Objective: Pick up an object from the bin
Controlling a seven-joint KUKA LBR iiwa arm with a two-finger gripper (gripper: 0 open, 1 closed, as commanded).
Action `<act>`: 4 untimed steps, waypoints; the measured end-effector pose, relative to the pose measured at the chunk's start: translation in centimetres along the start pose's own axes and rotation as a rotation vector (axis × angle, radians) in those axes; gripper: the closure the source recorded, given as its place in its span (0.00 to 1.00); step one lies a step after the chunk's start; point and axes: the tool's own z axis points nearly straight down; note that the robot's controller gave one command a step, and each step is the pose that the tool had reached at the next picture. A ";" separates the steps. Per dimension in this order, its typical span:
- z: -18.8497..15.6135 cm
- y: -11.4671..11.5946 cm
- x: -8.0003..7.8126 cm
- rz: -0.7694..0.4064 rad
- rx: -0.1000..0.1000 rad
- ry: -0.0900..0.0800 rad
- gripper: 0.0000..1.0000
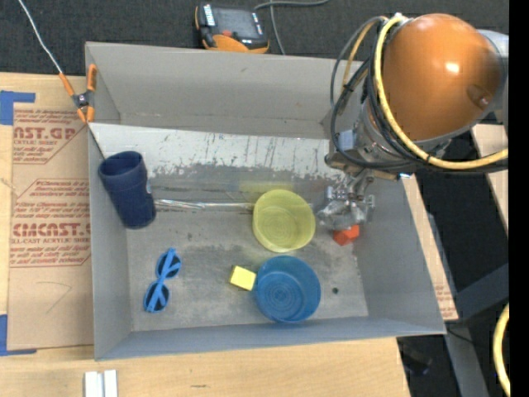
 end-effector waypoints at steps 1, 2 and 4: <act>11.5 0.4 -6.0 -0.104 -0.010 -0.004 1.00; 11.1 0.2 -5.7 -0.099 -0.004 -0.004 1.00; 11.2 0.2 -5.7 -0.099 -0.004 -0.004 0.00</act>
Offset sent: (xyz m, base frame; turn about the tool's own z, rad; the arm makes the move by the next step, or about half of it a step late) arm 0.0100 0.0558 -0.1082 -0.1016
